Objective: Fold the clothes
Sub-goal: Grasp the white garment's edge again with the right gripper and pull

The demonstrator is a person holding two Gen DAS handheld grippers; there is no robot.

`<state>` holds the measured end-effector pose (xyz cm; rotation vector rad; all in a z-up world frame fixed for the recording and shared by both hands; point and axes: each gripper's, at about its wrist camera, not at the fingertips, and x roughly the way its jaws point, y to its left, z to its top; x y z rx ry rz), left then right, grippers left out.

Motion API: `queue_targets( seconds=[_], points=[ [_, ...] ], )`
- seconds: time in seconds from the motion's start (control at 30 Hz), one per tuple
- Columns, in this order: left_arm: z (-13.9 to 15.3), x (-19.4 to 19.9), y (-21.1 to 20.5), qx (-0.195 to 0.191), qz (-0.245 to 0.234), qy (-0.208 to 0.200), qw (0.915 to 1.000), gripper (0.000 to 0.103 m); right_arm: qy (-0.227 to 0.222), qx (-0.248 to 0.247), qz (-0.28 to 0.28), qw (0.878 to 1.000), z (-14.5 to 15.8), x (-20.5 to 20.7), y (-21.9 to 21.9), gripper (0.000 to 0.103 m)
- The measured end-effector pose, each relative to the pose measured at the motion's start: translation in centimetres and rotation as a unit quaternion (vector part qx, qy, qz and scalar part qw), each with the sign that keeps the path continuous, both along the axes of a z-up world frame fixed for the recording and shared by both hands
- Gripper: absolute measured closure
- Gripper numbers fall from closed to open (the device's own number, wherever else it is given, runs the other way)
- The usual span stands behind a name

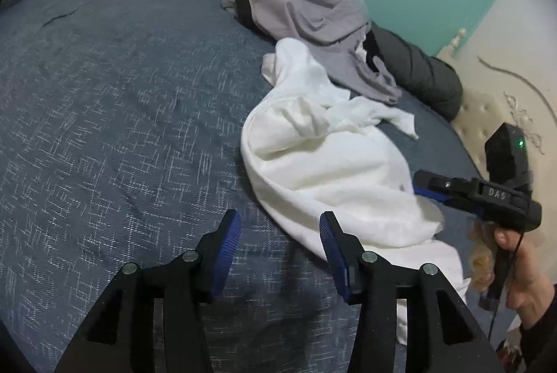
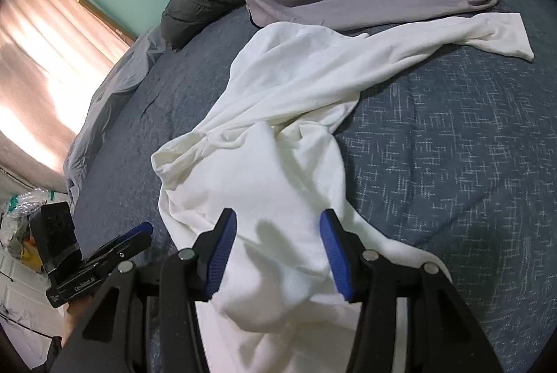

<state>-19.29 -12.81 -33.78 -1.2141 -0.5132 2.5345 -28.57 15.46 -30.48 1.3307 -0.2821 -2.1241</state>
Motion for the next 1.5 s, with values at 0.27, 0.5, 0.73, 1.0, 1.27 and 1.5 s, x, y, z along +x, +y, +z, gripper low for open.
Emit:
queue_targets(
  seconds=[0.27, 0.5, 0.73, 1.0, 1.27, 1.5],
  points=[
    [-0.6, -0.1, 0.0, -0.001, 0.003, -0.015, 0.9999, 0.022, 0.012, 0.019, 0.042, 0.999, -0.6, -0.1, -1.4, 0.098],
    [-0.6, -0.1, -0.3, -0.001, 0.017, -0.021, 0.9996, 0.009, 0.052, -0.01, 0.019, 0.998, 2.0, 0.5, 2.2, 0.102],
    [-0.4, -0.1, -0.5, 0.003, 0.04, -0.021, 0.999, 0.005, 0.087, 0.002, -0.045, 0.995, 4.6, 1.1, 8.7, 0.102],
    [0.4, 0.4, 0.9, -0.047, 0.032, 0.011, 0.9983, 0.005, 0.106, 0.034, -0.112, 0.987, 4.9, 2.6, 16.3, 0.102],
    [0.0, 0.3, 0.7, -0.058, 0.051, 0.002, 0.997, 0.005, 0.103, 0.066, -0.159, 0.98, 4.2, 3.3, 21.6, 0.102],
    [-0.3, 0.4, 0.7, -0.067, 0.047, -0.005, 0.9966, 0.005, 0.083, 0.09, -0.199, 0.972, 2.8, 3.0, 24.7, 0.102]
  ],
)
